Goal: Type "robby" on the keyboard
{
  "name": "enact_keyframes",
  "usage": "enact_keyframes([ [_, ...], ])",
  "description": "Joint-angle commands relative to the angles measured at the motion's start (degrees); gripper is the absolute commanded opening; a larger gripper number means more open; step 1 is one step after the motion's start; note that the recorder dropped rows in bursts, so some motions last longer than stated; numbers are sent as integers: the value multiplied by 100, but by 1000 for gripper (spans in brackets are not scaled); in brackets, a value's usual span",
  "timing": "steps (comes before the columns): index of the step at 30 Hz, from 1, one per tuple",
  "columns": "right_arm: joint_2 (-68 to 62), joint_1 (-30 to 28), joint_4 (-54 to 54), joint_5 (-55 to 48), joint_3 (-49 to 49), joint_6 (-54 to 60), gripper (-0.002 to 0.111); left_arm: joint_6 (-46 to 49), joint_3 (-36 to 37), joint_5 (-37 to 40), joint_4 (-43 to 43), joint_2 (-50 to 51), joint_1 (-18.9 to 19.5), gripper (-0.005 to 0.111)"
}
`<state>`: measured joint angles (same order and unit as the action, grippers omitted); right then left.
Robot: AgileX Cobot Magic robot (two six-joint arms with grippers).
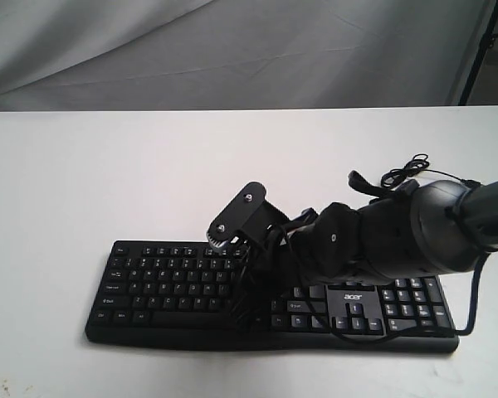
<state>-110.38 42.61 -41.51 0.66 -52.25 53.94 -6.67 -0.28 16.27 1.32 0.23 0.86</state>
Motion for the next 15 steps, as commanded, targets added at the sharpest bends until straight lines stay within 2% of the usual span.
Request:
enact_keyframes([
  [1, -56, 26, 44, -15, 17, 1, 0, -27, 28, -14, -54, -23, -20, 0],
  [12, 798, 87, -72, -697, -154, -31, 0, -27, 28, -14, -54, -23, -20, 0],
  [15, 651, 399, -107, -781, -532, -26, 0, -27, 28, -14, -54, -23, -20, 0],
])
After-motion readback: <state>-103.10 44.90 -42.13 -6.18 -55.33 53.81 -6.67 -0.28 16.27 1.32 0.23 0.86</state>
